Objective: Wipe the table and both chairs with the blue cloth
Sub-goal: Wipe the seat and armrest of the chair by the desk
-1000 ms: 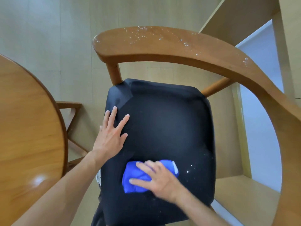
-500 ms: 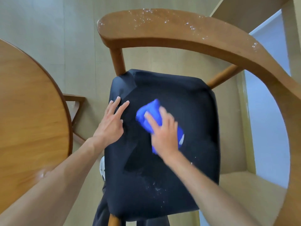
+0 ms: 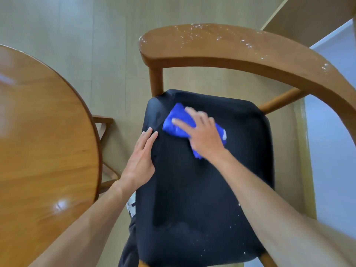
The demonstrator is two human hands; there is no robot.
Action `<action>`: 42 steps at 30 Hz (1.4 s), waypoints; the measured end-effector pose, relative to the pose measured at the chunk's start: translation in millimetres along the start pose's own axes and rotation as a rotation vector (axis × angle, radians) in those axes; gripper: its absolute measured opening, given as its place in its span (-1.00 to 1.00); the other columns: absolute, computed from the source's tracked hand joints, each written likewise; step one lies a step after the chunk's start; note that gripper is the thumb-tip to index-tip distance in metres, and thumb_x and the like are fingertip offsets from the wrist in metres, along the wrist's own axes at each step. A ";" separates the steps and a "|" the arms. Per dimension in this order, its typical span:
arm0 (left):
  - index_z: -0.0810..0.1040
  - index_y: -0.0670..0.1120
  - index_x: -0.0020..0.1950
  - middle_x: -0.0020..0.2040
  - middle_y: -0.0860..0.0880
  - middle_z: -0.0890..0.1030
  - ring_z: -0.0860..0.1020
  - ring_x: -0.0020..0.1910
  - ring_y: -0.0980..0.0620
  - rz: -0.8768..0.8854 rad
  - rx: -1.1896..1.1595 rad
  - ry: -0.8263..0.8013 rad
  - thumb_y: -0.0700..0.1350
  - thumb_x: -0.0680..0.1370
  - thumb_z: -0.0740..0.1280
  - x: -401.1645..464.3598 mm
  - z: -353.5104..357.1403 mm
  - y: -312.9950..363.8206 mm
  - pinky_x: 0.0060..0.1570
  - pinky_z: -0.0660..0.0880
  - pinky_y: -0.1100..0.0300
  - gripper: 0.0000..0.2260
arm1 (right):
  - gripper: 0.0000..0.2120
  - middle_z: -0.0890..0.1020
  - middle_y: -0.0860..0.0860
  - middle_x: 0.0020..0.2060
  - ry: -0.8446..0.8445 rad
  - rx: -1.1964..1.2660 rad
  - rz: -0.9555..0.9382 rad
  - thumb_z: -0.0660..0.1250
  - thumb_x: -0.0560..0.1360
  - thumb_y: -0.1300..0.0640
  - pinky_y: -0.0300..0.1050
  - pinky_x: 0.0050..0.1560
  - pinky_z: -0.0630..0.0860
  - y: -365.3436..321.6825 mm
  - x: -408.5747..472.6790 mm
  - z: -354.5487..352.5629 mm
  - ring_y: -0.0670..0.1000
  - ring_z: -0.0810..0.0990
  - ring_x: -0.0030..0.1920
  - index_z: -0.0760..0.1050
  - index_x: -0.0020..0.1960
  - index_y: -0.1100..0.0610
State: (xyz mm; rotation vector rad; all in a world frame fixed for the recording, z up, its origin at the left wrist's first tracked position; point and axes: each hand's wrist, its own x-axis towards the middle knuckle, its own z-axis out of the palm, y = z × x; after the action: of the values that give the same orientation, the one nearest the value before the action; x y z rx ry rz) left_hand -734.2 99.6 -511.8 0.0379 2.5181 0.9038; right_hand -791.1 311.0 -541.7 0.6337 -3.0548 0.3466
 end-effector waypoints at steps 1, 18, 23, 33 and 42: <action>0.10 -0.07 0.56 0.58 0.07 -0.02 -0.08 0.55 0.10 0.000 0.008 0.001 -0.45 0.52 0.16 -0.5 0.2 0.2 0.37 -0.06 0.40 -0.35 | -0.29 0.42 0.17 0.36 -0.006 -0.003 0.107 0.31 0.31 0.40 0.07 -0.08 0.40 5.1 19.6 -3.0 0.25 0.44 0.10 0.41 0.36 -0.12; -0.28 0.12 0.54 0.52 -0.16 -0.38 -0.35 0.49 -0.26 0.163 0.632 -0.213 0.38 0.45 0.21 20.9 23.4 30.3 0.44 -0.09 -0.31 -0.11 | -0.35 0.33 0.12 0.39 -0.120 0.005 -0.100 0.17 0.40 0.36 0.01 0.18 0.37 26.7 -197.6 -22.0 0.20 0.44 0.21 0.36 0.36 -0.18; -0.38 0.11 0.51 0.47 -0.17 -0.49 -0.43 0.45 -0.28 0.138 0.704 -0.243 0.44 0.39 0.24 22.3 25.0 34.2 0.44 -0.12 -0.31 0.01 | -0.45 0.32 0.21 0.40 0.046 -0.031 0.509 0.28 0.42 0.27 0.19 0.19 0.36 95.4 -86.6 -31.1 0.35 0.40 0.19 0.37 0.38 -0.03; -0.26 0.11 0.55 0.52 -0.16 -0.38 -0.36 0.49 -0.25 0.079 0.686 -0.237 0.40 0.33 0.33 21.0 24.2 44.5 0.44 -0.06 -0.29 0.04 | -0.40 0.32 0.15 0.37 -0.003 0.072 0.434 0.25 0.36 0.32 0.06 0.01 0.43 -33.6 -120.2 -13.6 0.20 0.39 0.14 0.38 0.35 -0.08; -0.21 0.10 0.56 0.53 -0.19 -0.35 -0.35 0.48 -0.28 0.065 0.708 -0.241 0.41 0.32 0.34 23.9 25.9 46.1 0.42 -0.01 -0.30 0.05 | -0.35 0.33 0.08 0.40 -0.206 0.022 -0.211 0.24 0.37 0.32 -0.04 0.14 0.35 20.1 -210.2 -32.3 0.14 0.43 0.19 0.36 0.34 -0.21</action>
State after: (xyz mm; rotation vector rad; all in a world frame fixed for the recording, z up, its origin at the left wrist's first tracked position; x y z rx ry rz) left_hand -750.2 155.3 -511.2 0.4248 2.4803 -0.0136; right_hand -607.3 418.5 -524.3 1.0449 -3.1345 0.3304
